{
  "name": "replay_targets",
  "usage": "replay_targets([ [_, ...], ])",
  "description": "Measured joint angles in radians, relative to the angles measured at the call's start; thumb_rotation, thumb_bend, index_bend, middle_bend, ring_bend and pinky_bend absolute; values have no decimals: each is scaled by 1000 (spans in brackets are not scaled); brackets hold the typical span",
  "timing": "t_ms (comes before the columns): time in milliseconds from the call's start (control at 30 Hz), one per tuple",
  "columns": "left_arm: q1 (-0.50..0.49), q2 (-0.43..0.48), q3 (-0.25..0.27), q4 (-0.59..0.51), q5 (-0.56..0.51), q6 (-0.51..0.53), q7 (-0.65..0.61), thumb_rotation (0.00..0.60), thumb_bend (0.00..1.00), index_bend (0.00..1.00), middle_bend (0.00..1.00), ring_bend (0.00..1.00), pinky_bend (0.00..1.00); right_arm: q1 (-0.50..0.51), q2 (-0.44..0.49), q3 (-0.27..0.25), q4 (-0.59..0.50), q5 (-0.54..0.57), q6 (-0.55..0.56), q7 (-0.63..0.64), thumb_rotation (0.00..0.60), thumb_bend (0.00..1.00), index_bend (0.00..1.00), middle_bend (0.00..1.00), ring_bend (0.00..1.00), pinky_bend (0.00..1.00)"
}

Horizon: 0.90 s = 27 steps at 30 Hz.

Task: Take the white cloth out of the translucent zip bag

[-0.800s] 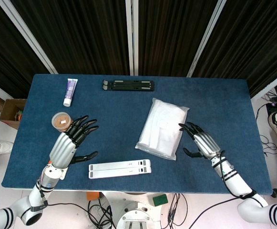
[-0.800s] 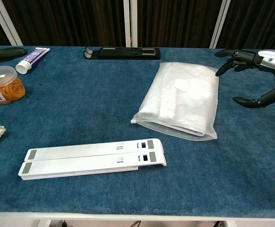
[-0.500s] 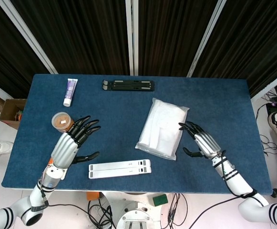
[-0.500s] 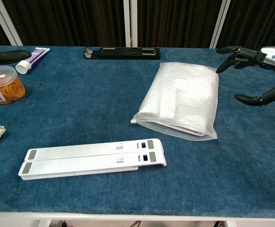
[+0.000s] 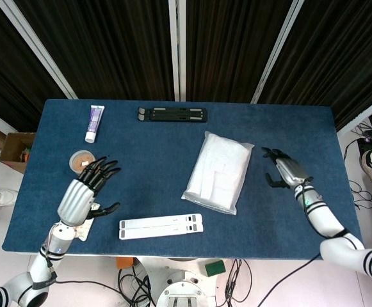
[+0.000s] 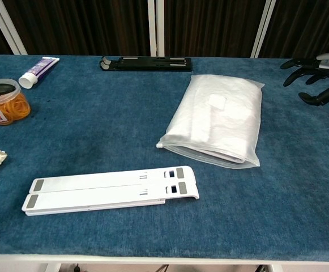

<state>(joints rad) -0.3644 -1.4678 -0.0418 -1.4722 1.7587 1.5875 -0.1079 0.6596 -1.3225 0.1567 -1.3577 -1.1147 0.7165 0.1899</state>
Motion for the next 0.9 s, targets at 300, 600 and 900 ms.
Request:
replay_targets([
  [300, 7, 6, 5, 21, -26, -21, -20, 600, 148, 171, 126, 63, 155, 137, -147, 33, 139, 156, -119, -149, 600, 525, 0, 194, 8, 86],
  [600, 12, 10, 10, 26, -34, -30, -26, 600, 149, 172, 126, 63, 155, 284, -278, 67, 179, 200, -177, -239, 600, 520, 0, 194, 8, 63],
  [900, 39, 25, 23, 19, -43, -16, -25, 600, 149, 171, 126, 64, 155, 411, -402, 105, 199, 168, -223, -267, 600, 519, 0, 193, 1, 4],
])
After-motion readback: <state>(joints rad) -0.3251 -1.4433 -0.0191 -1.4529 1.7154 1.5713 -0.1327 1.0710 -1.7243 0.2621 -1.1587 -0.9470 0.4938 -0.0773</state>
